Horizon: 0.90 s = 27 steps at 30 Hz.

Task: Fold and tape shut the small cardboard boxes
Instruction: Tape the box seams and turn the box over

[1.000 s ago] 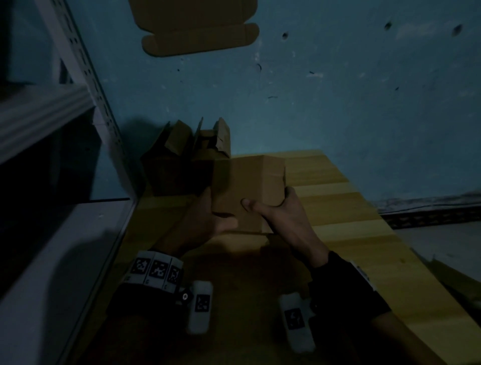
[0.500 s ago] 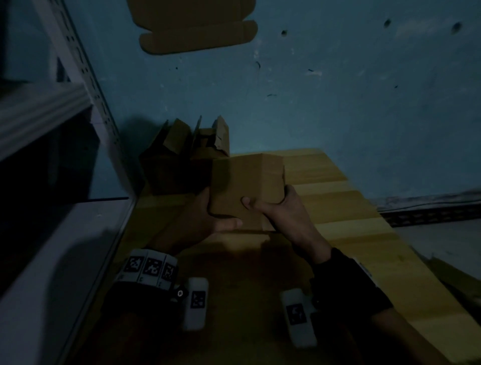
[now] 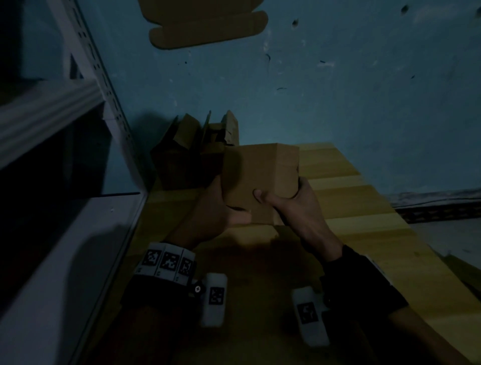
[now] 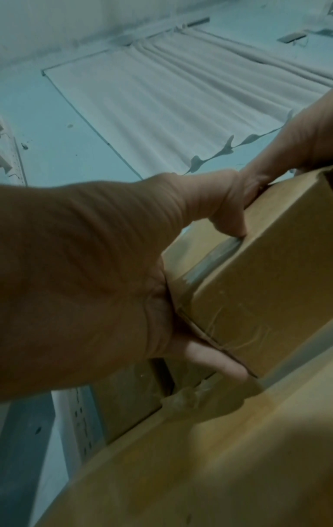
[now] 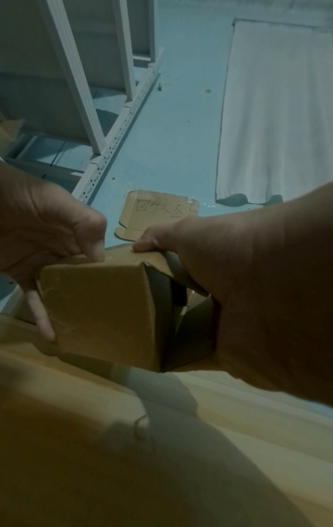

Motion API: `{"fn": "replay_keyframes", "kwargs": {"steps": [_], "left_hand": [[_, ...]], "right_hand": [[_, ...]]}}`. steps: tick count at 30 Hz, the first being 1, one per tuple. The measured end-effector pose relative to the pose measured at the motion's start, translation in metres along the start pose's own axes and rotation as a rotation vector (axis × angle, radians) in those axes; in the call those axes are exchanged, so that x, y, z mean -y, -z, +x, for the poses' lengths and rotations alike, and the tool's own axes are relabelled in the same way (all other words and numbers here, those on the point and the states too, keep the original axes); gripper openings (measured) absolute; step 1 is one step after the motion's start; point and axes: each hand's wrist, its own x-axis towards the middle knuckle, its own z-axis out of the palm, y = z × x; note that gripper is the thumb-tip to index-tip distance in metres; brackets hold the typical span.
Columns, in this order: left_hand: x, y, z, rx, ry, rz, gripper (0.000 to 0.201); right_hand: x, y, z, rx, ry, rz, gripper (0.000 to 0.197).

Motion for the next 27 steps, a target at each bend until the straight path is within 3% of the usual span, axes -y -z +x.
{"fn": "replay_keyframes", "kwargs": {"steps": [14,19,23,25,27], "left_hand": [[-0.002,0.0,-0.003,-0.018,0.011,0.091,0.106],[-0.001,0.003,-0.004,0.004,-0.065,-0.037,0.093],[-0.001,0.0,-0.004,-0.155,-0.179,-0.123,0.095],[-0.002,0.0,-0.003,-0.289,-0.285,-0.078,0.077],[-0.003,0.001,-0.002,-0.327,-0.379,0.006,0.059]], "right_hand": [[0.002,-0.003,-0.005,0.01,0.034,0.0,0.083],[0.003,0.0,0.0,-0.018,0.054,0.044,0.086],[0.004,0.002,0.009,-0.121,0.06,0.14,0.101],[0.002,0.003,0.012,-0.143,0.07,0.158,0.097],[0.0,0.003,0.013,-0.153,0.075,0.141,0.098]]}}
